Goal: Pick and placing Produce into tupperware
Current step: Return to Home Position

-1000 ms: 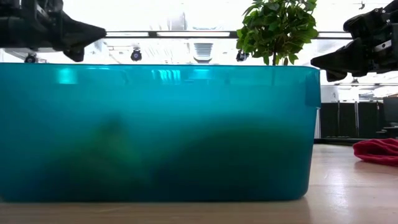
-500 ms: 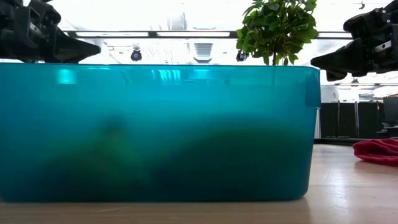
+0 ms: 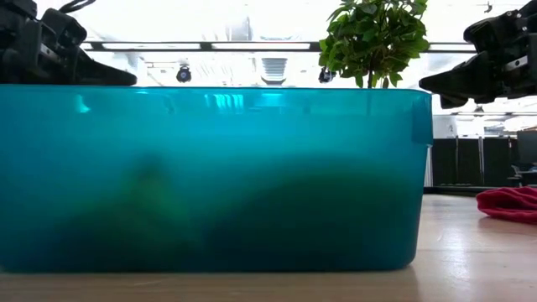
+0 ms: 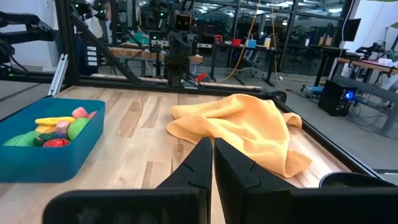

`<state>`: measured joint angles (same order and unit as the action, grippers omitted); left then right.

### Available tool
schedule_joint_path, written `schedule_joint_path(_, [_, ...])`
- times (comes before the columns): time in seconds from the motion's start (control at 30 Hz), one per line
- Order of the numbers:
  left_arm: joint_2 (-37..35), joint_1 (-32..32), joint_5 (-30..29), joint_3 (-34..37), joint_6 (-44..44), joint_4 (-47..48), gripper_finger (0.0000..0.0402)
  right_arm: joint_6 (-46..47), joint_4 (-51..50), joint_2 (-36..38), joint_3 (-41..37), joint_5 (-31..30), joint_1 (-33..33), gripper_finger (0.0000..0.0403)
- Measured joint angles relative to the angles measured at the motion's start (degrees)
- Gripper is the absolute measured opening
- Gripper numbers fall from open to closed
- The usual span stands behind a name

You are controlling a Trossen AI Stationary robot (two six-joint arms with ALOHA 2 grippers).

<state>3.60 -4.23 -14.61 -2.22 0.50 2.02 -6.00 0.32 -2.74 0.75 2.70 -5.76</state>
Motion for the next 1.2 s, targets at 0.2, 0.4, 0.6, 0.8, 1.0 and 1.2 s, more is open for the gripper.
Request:
schedule_joint_path(0.2, [-0.34,0.0,1.11,0.02,-0.19,0.1,0.0006,-0.26,0.28,0.02,0.0,0.04,0.0,0.0009])
schedule_joint_path(0.4, [-0.75,0.0,3.67,0.09,-0.25,0.07,0.0006,0.13,0.13,0.02,0.0,0.72,0.0,0.0009])
schedule_joint_path(0.6, [-0.71,0.0,3.67,0.11,-0.25,0.04,0.0006,8.35,0.12,-0.35,0.0,0.78,0.0,0.0009])
schedule_joint_path(0.8, [-0.68,0.0,3.67,0.11,-0.25,0.03,0.0006,8.57,0.04,-1.31,0.0,0.66,0.0,0.0009])
schedule_joint_path(1.0, [-0.72,0.0,3.67,0.13,-0.21,-0.07,0.0006,8.38,0.07,-1.31,0.0,0.63,0.0,0.0009])
schedule_joint_path(1.2, [-0.69,0.0,3.67,0.18,-0.19,-0.26,0.0006,8.37,0.07,-1.31,0.0,0.15,-0.02,0.0009])
